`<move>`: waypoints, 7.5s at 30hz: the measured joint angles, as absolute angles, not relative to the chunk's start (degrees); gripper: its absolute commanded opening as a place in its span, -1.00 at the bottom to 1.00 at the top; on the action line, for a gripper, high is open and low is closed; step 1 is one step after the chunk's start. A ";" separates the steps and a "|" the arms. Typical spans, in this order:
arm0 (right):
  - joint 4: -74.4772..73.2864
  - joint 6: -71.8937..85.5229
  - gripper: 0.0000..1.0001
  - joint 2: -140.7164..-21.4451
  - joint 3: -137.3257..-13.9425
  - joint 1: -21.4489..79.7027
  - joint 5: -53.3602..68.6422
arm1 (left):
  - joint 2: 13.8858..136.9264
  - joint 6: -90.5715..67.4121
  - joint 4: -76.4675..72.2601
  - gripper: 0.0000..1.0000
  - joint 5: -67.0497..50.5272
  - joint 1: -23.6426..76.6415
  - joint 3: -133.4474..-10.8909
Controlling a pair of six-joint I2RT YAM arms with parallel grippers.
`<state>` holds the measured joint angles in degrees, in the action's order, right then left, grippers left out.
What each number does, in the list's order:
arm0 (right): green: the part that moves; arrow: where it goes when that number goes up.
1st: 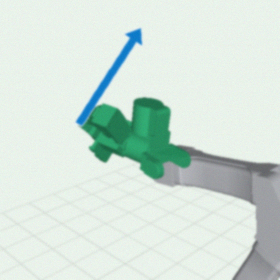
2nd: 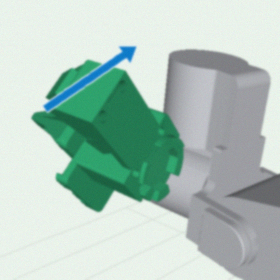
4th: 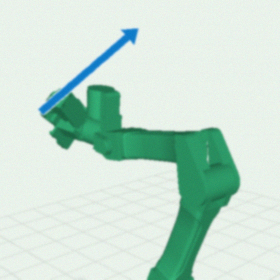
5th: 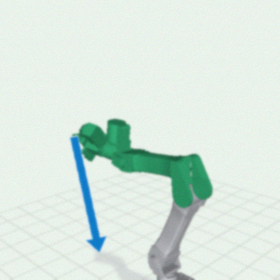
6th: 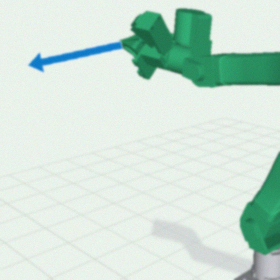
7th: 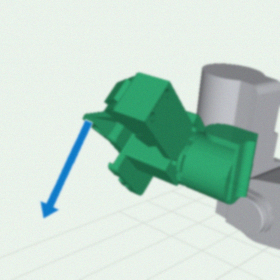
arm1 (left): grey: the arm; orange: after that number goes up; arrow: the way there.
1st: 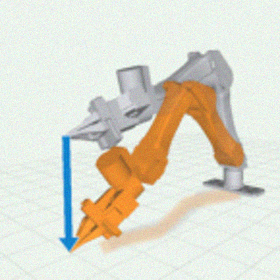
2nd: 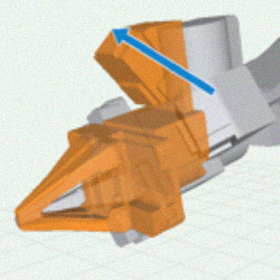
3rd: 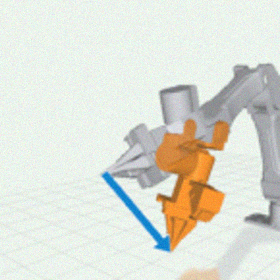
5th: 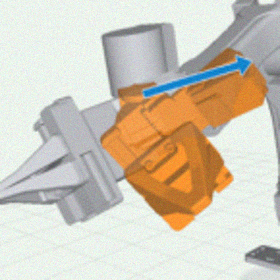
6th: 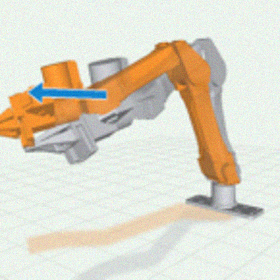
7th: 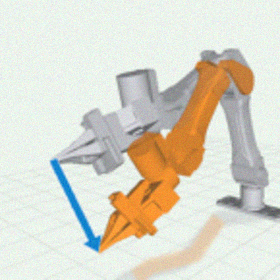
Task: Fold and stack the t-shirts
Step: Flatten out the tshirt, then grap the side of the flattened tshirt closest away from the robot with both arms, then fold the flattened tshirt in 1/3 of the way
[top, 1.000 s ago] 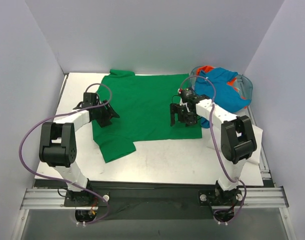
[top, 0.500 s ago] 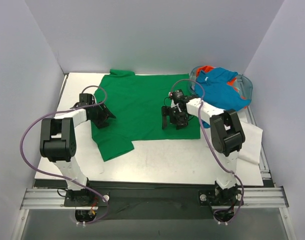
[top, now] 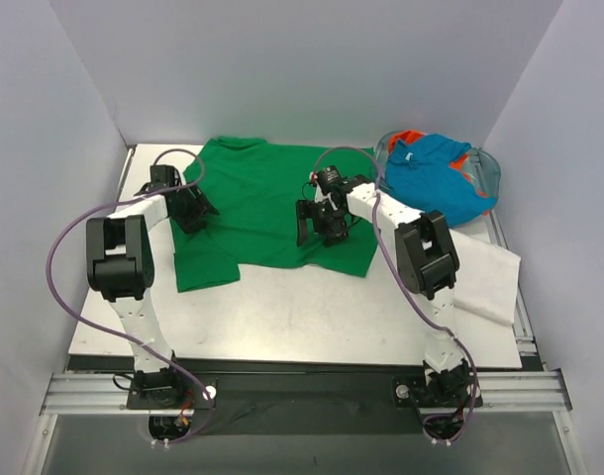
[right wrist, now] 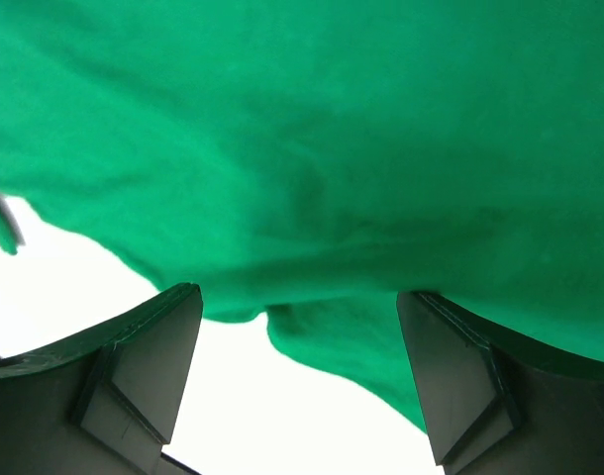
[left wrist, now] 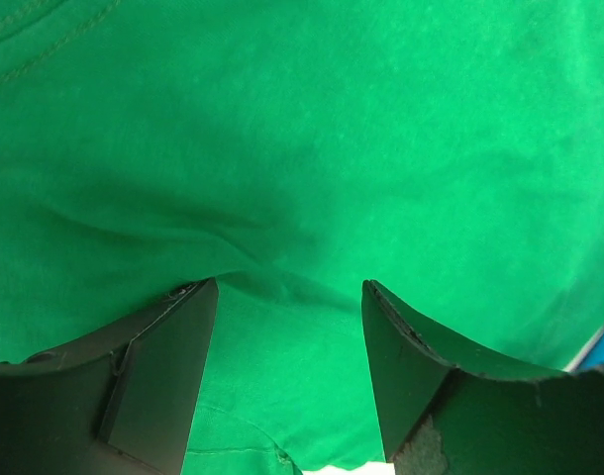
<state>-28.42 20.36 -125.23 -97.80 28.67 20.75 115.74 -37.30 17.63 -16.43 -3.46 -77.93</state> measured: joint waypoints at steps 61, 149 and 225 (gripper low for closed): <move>-29.32 20.34 0.37 -94.63 -61.63 17.54 15.31 | 78.37 -30.39 19.18 -0.91 -5.02 -11.35 -35.90; -52.23 22.55 -1.00 -95.88 -67.77 19.03 16.78 | 50.37 -30.57 60.38 -1.00 -9.21 -16.36 -47.72; -56.36 23.44 0.08 -123.50 -105.73 6.35 15.57 | 110.19 -27.00 38.17 0.12 -8.82 -0.97 -98.39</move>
